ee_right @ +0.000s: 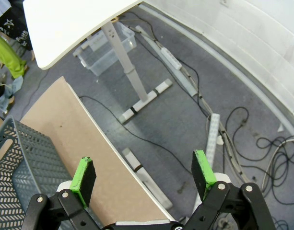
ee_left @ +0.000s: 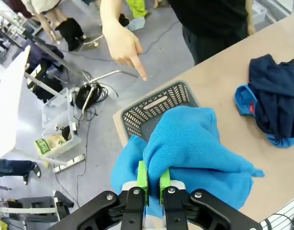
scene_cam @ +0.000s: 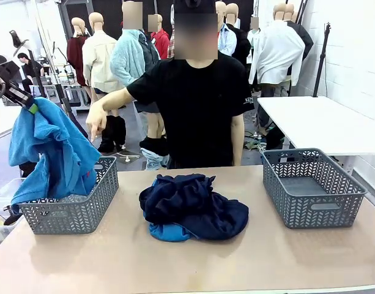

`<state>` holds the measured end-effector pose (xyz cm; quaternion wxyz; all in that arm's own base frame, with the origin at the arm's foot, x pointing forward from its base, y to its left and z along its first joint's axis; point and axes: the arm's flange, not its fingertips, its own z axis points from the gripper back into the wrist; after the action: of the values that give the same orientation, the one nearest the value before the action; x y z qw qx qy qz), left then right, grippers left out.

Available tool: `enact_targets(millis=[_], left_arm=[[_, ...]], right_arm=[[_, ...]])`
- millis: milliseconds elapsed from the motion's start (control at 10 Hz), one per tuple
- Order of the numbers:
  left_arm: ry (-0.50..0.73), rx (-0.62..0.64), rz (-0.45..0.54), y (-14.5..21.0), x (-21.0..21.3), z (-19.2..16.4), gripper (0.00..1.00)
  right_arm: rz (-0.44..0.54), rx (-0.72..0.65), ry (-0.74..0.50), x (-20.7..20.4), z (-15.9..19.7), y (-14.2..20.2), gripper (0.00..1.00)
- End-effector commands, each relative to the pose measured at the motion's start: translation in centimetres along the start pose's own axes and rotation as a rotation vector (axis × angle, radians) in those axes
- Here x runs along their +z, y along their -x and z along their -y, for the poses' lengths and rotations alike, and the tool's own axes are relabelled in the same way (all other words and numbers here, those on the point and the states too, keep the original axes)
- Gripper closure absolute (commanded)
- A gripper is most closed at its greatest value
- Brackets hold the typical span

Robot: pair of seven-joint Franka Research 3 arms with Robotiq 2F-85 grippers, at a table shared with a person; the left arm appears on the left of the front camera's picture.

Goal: Sort the tops and bottoms.
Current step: Sort the clothes according to human instructions.

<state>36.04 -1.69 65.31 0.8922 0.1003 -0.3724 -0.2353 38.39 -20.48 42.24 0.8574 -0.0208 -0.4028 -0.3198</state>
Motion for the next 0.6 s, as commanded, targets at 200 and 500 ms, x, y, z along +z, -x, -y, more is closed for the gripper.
enact_targets(millis=[200, 500], left_arm=[[-0.002, -0.015, -0.010, 0.3, 0.8, -0.4, 1.00], [0.031, -0.021, -0.117, 0.9, -4.1, 0.5, 1.00]], right_arm=[[-0.004, 0.015, 0.004, 0.0, -0.1, 0.1, 0.00], [-0.004, 0.015, 0.004, 0.0, -0.1, 0.1, 0.00]])
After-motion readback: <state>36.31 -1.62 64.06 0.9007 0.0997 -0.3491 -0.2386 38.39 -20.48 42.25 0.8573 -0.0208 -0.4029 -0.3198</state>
